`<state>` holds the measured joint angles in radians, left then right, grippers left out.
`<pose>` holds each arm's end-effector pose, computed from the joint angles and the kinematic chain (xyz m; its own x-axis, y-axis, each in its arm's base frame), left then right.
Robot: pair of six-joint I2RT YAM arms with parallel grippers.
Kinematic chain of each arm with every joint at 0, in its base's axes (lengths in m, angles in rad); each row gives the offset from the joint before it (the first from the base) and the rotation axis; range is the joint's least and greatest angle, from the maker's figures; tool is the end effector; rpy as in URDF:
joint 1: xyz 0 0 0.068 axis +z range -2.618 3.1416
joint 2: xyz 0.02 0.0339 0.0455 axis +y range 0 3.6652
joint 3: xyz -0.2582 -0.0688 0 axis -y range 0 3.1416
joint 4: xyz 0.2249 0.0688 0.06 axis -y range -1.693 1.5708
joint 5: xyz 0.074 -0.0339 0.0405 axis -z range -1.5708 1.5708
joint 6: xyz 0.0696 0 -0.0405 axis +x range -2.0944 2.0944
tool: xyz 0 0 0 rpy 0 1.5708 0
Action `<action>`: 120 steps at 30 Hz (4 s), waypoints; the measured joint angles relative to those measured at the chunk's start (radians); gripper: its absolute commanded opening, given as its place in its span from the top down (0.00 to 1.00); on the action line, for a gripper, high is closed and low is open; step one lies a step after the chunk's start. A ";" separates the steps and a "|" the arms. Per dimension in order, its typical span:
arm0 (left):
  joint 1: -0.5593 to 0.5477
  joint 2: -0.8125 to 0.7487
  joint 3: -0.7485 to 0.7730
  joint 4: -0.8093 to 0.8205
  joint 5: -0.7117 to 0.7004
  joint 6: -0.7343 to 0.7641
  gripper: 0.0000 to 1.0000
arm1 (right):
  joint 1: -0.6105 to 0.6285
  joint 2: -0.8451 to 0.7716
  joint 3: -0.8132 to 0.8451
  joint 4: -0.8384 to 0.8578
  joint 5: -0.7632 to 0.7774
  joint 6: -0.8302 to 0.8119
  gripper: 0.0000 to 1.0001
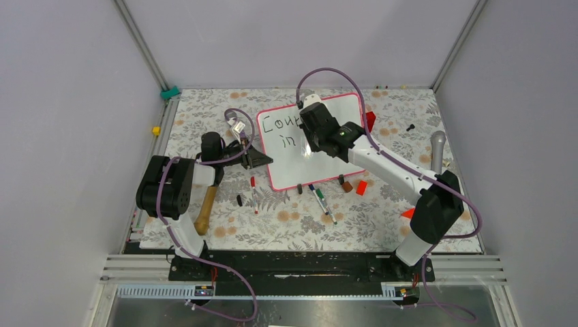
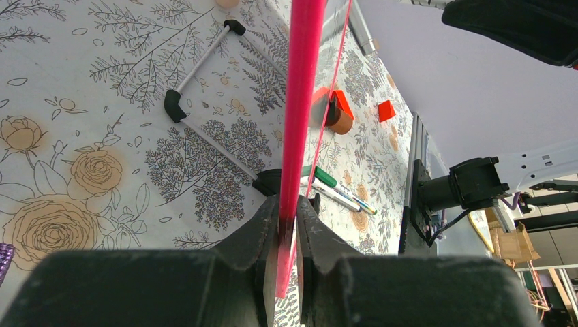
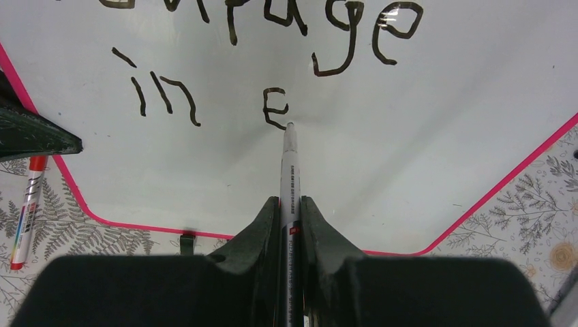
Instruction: Write a sentence on the whiteboard
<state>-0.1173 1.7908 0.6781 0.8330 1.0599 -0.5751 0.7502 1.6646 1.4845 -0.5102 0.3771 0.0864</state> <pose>0.3241 -0.0993 0.1605 -0.7141 -0.1836 -0.6755 0.5976 0.3427 -0.7249 0.2978 0.2425 0.3010 -0.5009 -0.3571 -0.7884 -0.3844 0.9079 -0.1671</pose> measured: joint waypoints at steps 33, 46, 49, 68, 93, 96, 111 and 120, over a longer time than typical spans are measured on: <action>0.000 0.000 0.000 0.000 0.000 0.000 1.00 | -0.006 0.040 0.056 0.003 0.033 -0.004 1.00; 0.000 0.000 0.000 0.000 -0.001 -0.002 1.00 | -0.006 0.043 0.043 0.004 0.033 -0.003 1.00; 0.000 0.000 0.000 0.000 -0.001 -0.002 1.00 | -0.006 0.035 0.023 0.003 0.033 -0.003 1.00; 0.000 0.000 0.000 0.000 -0.001 -0.002 1.00 | -0.006 0.020 -0.008 0.000 0.032 -0.002 1.00; 0.000 0.000 0.000 0.000 -0.001 -0.003 1.00 | -0.023 0.072 0.101 -0.042 0.053 -0.011 1.00; 0.000 0.000 0.000 0.000 -0.001 -0.003 1.00 | -0.027 0.073 0.109 -0.041 0.053 -0.011 1.00; 0.000 0.000 0.000 0.000 0.002 -0.002 1.00 | -0.055 -0.022 0.015 -0.008 0.005 -0.003 1.00; 0.000 0.000 0.000 0.000 0.002 -0.002 1.00 | -0.076 -0.067 -0.016 0.029 -0.007 0.005 1.00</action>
<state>-0.1173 1.7908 0.6781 0.8330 1.0615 -0.5774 0.6746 1.5978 1.4685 -0.4812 0.3702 0.0914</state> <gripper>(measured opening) 0.115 0.174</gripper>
